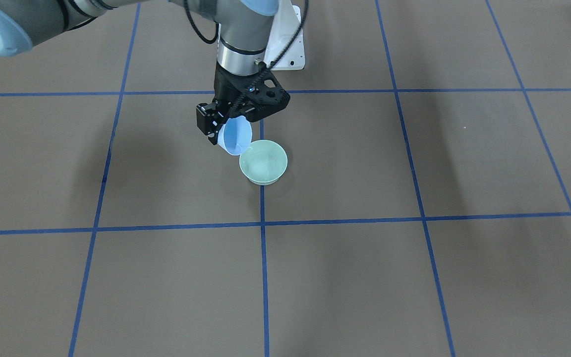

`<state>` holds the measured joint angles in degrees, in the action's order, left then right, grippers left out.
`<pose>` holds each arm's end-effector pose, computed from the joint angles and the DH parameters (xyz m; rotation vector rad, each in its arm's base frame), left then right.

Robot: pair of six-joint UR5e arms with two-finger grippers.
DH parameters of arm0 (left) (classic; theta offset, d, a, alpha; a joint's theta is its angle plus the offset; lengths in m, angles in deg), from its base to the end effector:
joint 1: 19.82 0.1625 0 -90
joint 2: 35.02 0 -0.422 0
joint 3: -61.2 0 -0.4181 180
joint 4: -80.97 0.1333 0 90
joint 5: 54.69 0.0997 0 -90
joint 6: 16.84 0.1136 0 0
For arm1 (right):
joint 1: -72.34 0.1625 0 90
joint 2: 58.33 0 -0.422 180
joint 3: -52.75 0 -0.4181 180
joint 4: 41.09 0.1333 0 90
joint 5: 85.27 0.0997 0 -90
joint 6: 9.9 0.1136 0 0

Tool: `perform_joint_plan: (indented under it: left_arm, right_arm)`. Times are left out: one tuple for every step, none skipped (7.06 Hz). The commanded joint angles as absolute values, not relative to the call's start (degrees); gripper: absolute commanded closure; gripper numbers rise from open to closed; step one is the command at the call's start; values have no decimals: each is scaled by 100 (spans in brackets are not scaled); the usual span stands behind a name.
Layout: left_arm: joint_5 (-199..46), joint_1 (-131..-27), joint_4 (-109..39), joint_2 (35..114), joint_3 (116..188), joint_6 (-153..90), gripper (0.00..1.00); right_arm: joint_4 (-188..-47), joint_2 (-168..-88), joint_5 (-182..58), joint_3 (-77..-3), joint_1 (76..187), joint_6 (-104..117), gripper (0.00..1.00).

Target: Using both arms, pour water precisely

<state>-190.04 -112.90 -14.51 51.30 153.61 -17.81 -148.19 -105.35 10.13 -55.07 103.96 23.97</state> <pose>-0.0791 -0.4927 0.6652 0.0842 0.7897 -0.0379 -0.4823 -0.4409 0.1191 0.4676 -0.6168 -0.4424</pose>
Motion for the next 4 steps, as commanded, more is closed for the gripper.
perform_joint_plan:
  left_arm:
    - [-19004,-11290,-1475,5129,15357,-1780,0]
    - [-19004,-11290,-1475,5103,15366,-1780,0]
    - [-19004,-11290,-1475,5103,15357,-1780,0]
    - [-19004,-11290,-1475,5103,15357,-1780,0]
  right_arm:
    - [-13300,-11446,704,-5903,10451,3592,100]
    - [-12536,-11963,188,-6017,10451,3981,100]
    - [-11772,-12525,61,-6036,10451,4141,100]
    - [-10859,-13175,-253,-6036,10468,4238,100]
